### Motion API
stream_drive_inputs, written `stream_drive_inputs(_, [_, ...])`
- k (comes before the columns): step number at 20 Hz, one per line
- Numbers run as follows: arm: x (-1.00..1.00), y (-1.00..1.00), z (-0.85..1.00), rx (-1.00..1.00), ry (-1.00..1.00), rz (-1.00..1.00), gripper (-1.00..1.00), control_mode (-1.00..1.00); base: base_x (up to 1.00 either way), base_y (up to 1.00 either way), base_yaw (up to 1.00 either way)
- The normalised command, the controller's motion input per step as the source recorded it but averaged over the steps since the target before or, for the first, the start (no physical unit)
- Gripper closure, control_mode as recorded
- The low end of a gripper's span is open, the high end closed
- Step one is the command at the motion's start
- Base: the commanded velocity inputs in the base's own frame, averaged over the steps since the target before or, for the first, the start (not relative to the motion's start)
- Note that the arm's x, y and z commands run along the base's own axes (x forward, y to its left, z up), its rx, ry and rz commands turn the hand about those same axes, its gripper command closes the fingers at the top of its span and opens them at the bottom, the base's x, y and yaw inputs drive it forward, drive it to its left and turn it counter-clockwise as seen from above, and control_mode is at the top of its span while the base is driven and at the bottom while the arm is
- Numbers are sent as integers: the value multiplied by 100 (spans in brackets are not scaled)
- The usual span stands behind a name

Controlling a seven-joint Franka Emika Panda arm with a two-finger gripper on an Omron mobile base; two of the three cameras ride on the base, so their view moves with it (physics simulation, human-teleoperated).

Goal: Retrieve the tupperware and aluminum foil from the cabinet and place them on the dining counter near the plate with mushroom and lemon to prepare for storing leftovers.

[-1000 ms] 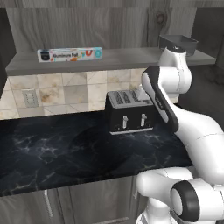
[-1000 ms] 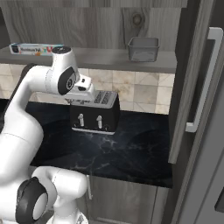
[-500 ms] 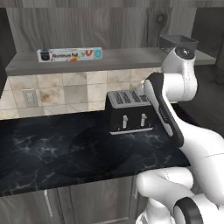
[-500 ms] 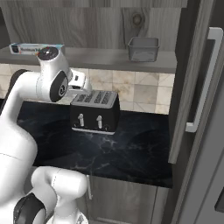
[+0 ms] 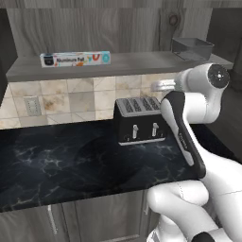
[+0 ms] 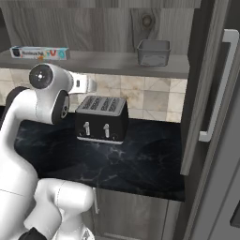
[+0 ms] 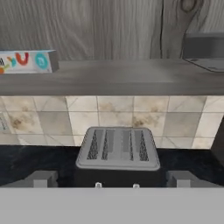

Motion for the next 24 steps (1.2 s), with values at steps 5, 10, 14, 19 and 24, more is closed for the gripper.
stream_drive_inputs(5, [0,-33,56,1,-21,0,-100,-100,0,0,0])
stream_drive_inputs(10, [0,-50,56,0,-13,0,-100,-100,0,0,0])
stream_drive_inputs(14, [0,-48,59,-3,-6,0,-100,-100,0,0,0])
stream_drive_inputs(19, [2,-33,50,-7,0,0,-100,-100,0,0,0])
stream_drive_inputs(24, [15,-17,27,-6,0,-1,-100,-100,0,0,0])
